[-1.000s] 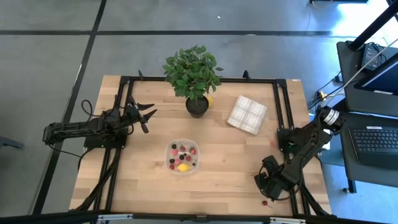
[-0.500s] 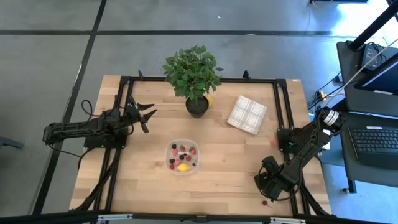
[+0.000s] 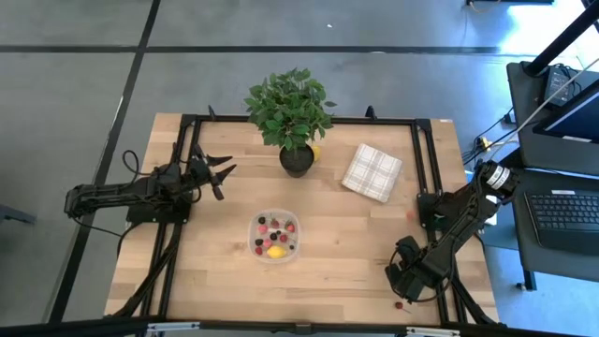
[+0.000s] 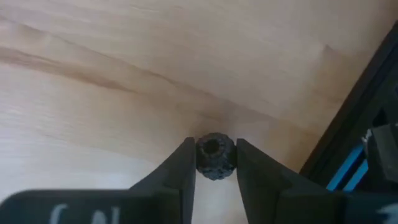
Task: Pick and placing Produce into tupperware
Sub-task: Put the blackberry into the transparent bin
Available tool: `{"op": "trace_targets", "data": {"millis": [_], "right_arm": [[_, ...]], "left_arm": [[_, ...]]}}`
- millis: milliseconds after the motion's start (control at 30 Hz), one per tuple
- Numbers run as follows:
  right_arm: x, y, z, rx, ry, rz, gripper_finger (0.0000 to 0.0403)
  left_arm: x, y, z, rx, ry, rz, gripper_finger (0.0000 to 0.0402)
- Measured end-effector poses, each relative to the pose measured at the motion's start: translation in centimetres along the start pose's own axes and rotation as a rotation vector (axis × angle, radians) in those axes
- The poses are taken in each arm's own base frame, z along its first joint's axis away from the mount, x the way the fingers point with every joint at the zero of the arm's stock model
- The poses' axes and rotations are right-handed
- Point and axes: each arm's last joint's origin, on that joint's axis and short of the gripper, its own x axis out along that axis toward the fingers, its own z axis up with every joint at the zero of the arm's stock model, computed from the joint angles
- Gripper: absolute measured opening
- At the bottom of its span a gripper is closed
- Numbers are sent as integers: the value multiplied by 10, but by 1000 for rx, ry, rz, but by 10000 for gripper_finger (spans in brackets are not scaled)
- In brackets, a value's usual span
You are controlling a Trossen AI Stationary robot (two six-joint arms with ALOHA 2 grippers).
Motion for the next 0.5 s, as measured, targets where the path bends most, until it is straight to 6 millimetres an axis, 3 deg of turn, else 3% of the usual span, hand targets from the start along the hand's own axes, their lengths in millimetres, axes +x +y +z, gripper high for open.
{"op": "trace_targets", "data": {"millis": [200,500], "right_arm": [[0,0,1,-1,-21,14,99],[-13,16,19,-64,-199,237,100]], "left_arm": [[0,0,0,0,0,0,126],[0,0,0,0,0,0,126]]}}
